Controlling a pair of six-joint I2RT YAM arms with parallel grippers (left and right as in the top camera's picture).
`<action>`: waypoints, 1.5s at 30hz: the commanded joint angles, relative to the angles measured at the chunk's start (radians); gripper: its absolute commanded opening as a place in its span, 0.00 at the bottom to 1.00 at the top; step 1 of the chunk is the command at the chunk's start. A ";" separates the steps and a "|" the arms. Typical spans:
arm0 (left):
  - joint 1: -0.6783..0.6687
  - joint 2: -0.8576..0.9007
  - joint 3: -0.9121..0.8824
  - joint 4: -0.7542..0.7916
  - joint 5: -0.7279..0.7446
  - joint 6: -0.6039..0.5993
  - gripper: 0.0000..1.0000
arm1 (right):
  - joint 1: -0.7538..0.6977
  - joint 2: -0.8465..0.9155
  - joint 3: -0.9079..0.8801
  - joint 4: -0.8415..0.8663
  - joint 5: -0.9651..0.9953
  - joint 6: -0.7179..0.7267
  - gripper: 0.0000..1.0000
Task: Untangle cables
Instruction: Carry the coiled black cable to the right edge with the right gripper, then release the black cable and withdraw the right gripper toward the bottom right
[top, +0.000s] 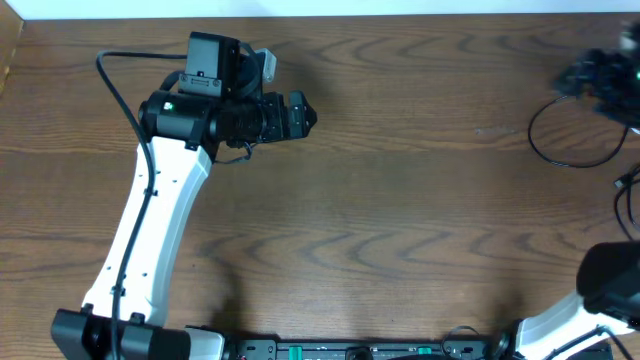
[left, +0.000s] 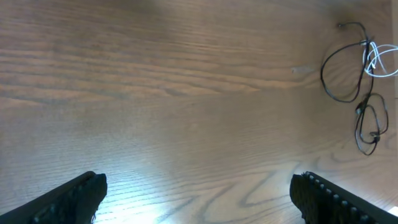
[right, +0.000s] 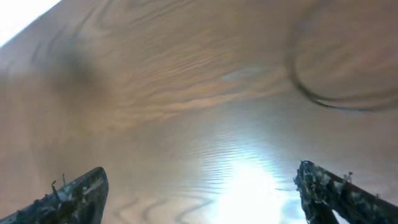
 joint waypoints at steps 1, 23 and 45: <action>-0.001 0.003 0.006 -0.002 -0.006 0.003 0.99 | 0.122 -0.079 0.001 -0.017 0.102 -0.036 0.91; -0.001 0.003 0.006 -0.002 -0.006 0.003 0.99 | 0.222 -0.740 0.001 0.040 0.323 -0.036 0.99; -0.001 0.003 0.006 -0.002 -0.006 0.003 0.99 | 0.455 -1.271 -1.227 1.382 0.335 -0.114 0.99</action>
